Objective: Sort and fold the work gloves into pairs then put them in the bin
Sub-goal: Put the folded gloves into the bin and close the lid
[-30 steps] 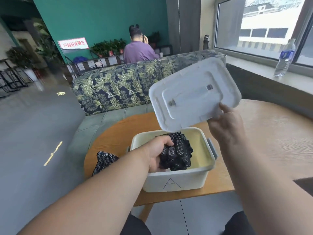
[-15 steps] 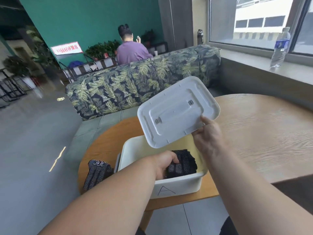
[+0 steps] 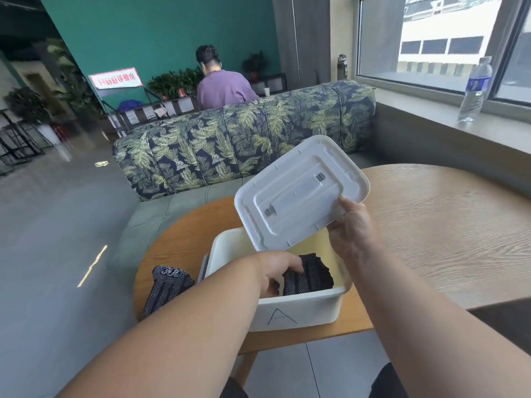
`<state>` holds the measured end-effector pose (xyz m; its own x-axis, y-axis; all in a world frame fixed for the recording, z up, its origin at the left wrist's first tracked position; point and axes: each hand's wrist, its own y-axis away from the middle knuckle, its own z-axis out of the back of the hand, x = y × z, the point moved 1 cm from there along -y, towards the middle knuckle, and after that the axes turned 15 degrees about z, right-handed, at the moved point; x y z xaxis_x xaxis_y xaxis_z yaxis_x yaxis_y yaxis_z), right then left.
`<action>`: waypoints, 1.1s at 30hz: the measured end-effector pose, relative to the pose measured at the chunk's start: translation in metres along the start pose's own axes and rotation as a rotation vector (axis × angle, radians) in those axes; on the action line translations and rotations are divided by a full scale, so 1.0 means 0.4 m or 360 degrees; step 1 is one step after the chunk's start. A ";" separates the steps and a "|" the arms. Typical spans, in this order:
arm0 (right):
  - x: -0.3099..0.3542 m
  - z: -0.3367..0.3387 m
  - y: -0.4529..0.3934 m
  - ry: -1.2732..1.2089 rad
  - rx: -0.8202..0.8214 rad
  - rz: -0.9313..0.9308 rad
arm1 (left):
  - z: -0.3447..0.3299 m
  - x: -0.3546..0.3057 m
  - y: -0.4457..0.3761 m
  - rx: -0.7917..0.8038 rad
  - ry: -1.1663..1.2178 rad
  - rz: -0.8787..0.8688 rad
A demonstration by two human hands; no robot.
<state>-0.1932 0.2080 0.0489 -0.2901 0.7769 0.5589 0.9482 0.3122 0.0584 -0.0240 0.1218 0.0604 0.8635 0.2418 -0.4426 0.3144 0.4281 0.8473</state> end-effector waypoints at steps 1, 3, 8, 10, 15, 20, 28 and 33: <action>-0.001 -0.001 0.001 0.0012 0.0005 -0.0005 | 0.014 0.002 0.014 -0.0028 0.0004 -0.0022; -0.003 -0.004 0.004 0.0043 0.0022 -0.0011 | 0.049 0.008 0.036 -0.0040 0.0026 -0.0034; -0.008 -0.005 0.004 0.0109 0.0047 -0.0014 | 0.153 0.058 0.111 -0.0162 -0.0017 -0.0250; -0.008 -0.005 0.006 0.0129 0.0046 -0.0001 | 0.212 0.088 0.135 -0.0395 -0.0011 -0.0427; -0.002 -0.007 0.012 0.0142 -0.0040 0.0009 | 0.392 0.204 0.157 -0.1086 0.0186 -0.0570; -0.007 -0.006 0.014 0.0193 -0.0034 0.0044 | 0.519 0.335 0.091 -0.1199 0.0190 -0.0145; -0.004 -0.016 0.030 0.0202 -0.0020 0.0063 | 0.501 0.389 0.016 -0.0429 0.0443 0.0149; -0.006 -0.024 0.032 0.0240 -0.0022 0.0073 | 0.501 0.383 -0.021 -0.0408 0.0462 0.0169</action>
<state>-0.1791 0.2048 0.0562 -0.2250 0.6990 0.6789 0.9620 0.2698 0.0410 0.1847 -0.0192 0.0441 0.7272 0.5166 -0.4520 0.0891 0.5818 0.8084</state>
